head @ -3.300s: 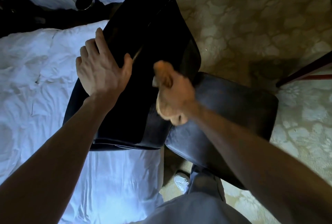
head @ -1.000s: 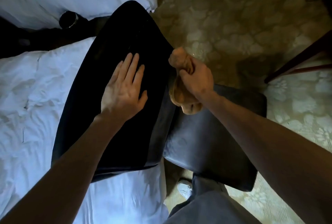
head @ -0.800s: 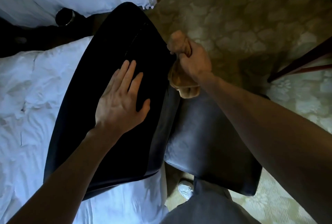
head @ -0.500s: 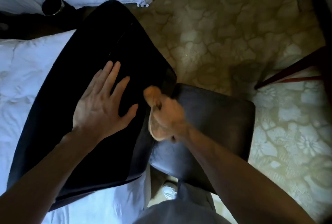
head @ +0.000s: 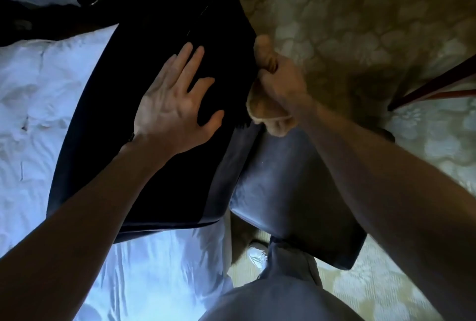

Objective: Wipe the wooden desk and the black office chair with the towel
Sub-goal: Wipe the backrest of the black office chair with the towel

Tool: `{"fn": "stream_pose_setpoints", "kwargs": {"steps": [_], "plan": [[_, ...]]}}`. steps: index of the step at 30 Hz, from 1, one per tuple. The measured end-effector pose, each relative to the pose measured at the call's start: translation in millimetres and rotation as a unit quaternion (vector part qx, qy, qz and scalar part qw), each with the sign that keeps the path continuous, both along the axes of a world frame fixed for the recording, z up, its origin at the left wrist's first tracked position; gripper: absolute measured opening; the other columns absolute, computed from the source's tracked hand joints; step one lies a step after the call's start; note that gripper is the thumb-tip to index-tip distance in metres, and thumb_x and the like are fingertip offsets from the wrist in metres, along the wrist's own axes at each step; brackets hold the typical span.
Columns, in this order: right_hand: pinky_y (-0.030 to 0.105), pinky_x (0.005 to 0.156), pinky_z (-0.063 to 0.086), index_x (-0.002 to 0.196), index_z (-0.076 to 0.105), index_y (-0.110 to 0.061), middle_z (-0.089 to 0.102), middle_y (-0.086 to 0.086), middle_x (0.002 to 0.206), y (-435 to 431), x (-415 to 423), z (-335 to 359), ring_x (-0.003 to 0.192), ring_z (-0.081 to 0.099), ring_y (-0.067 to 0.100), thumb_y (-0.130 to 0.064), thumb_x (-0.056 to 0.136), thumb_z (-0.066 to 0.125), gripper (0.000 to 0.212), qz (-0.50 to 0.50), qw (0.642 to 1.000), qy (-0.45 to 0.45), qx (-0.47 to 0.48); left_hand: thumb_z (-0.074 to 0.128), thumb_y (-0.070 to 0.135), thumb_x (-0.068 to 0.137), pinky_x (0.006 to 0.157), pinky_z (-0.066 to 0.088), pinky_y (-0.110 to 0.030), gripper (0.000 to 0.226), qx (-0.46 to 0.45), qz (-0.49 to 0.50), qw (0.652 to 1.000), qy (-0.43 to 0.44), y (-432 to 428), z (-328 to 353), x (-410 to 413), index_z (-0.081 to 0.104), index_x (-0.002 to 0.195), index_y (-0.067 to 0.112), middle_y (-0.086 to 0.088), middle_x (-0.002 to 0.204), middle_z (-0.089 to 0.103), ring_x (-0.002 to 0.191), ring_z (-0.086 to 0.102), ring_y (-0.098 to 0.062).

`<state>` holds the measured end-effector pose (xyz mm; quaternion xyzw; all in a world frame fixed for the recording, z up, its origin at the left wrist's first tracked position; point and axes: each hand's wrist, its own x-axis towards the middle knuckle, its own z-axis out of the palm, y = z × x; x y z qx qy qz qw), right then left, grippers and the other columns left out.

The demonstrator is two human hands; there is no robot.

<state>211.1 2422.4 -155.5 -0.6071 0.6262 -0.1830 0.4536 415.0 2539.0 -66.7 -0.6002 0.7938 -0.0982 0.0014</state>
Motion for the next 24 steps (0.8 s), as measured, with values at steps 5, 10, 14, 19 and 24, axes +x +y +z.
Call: {"fn": "stream_pose_setpoints", "kwargs": {"steps": [5,10,14,19,24], "plan": [[0.035,0.073,0.05,0.11,0.066,-0.02,0.072,0.007,0.097,109,31,-21,0.095,0.07,0.036,-0.037,0.091,0.061,0.026,0.045,0.998,0.02,0.04,0.053,0.051,0.092,0.127,0.02,-0.047,0.059,0.005,0.014,1.0,-0.013,1,-2,3,0.063,0.132,0.01,-0.017,0.167,0.027,0.158,0.016,-0.029],[0.036,0.08,0.05,0.104,0.066,-0.017,0.073,0.006,0.101,221,48,-11,0.099,0.067,0.033,-0.037,0.09,0.064,0.025,0.137,0.985,0.026,0.102,0.047,0.054,0.094,0.127,0.019,-0.049,0.062,0.021,0.028,0.999,-0.02,0,-1,2,0.061,0.135,0.011,-0.015,0.169,0.022,0.159,0.01,-0.027],[0.035,0.087,0.054,0.103,0.07,-0.02,0.075,0.003,0.101,233,34,-14,0.101,0.069,0.029,-0.044,0.085,0.069,0.03,0.158,0.978,0.018,0.132,0.052,0.051,0.096,0.128,0.016,-0.047,0.058,0.016,0.001,1.0,-0.023,-2,-1,1,0.061,0.136,0.009,-0.017,0.169,0.022,0.159,0.01,-0.029],[0.039,0.091,0.057,0.125,0.07,-0.031,0.077,0.001,0.107,157,-1,-6,0.104,0.071,0.027,-0.041,0.087,0.067,0.039,-0.02,0.997,-0.063,0.04,0.055,0.039,0.093,0.128,0.016,-0.048,0.051,0.008,-0.045,0.998,-0.042,1,1,0,0.062,0.132,0.007,-0.02,0.166,0.027,0.157,0.017,-0.032],[0.038,0.098,0.052,0.129,0.064,-0.031,0.072,-0.004,0.116,71,-8,0,0.113,0.066,0.023,-0.035,0.087,0.058,0.043,-0.059,0.997,-0.033,-0.029,0.049,0.032,0.097,0.129,0.014,-0.046,0.058,0.024,-0.02,0.997,-0.072,59,10,20,0.047,0.146,0.001,-0.022,0.168,0.019,0.159,0.013,-0.03]]}}
